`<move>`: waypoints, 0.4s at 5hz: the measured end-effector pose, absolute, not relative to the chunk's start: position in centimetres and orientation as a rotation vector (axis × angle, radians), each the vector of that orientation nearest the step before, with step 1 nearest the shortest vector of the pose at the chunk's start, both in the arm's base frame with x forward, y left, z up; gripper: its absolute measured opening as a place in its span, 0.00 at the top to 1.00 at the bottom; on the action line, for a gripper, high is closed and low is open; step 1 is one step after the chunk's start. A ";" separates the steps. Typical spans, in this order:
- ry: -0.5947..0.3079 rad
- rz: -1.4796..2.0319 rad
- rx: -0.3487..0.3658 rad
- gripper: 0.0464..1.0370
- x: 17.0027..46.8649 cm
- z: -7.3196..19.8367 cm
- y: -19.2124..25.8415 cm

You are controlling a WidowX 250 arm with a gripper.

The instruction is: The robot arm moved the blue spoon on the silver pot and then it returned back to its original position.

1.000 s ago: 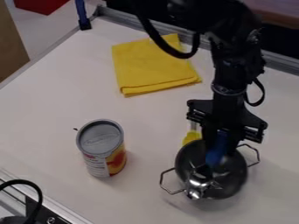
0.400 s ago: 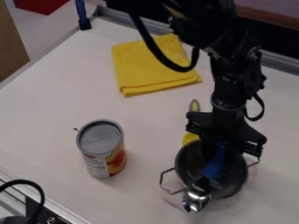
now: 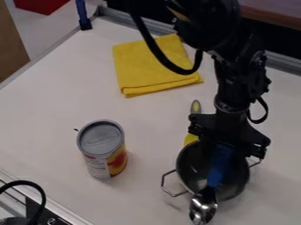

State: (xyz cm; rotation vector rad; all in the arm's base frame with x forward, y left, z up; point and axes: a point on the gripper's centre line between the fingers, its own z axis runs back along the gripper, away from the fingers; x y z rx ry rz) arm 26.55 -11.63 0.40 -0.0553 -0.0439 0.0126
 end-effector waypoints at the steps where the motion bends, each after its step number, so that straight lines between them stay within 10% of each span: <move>1: -0.033 0.009 -0.053 0.08 26.4 0.4 -11.6; 2: -0.016 0.011 -0.052 0.04 26.1 0.4 -11.6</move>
